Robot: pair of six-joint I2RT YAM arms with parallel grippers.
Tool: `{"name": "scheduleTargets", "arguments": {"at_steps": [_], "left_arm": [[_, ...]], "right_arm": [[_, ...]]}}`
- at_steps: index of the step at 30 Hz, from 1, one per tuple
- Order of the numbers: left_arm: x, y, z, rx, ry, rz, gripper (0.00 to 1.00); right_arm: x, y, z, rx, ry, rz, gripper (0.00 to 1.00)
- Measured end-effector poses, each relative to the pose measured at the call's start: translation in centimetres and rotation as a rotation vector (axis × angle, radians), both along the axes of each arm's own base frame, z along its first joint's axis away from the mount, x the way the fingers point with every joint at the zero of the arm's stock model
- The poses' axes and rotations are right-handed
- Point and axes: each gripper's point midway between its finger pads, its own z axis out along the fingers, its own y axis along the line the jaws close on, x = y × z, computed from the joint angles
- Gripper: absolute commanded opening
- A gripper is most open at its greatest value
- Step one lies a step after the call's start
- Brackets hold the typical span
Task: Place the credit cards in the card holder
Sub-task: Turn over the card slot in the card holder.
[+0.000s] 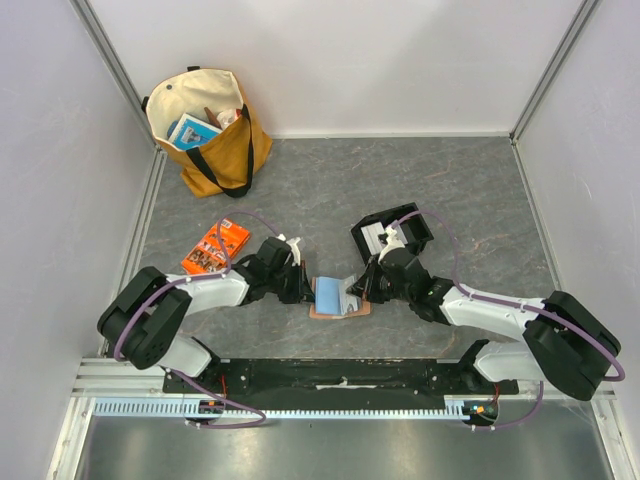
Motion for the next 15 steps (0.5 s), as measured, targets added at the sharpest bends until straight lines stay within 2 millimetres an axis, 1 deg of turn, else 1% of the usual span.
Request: {"name": "scheduleTargets", "arguments": {"at_steps": [15], "left_arm": [[-0.26,0.14,0.01,-0.010,-0.005,0.006,0.02]], "right_arm": [[0.19,0.41,0.53,0.030,-0.008,-0.002,0.00]]}}
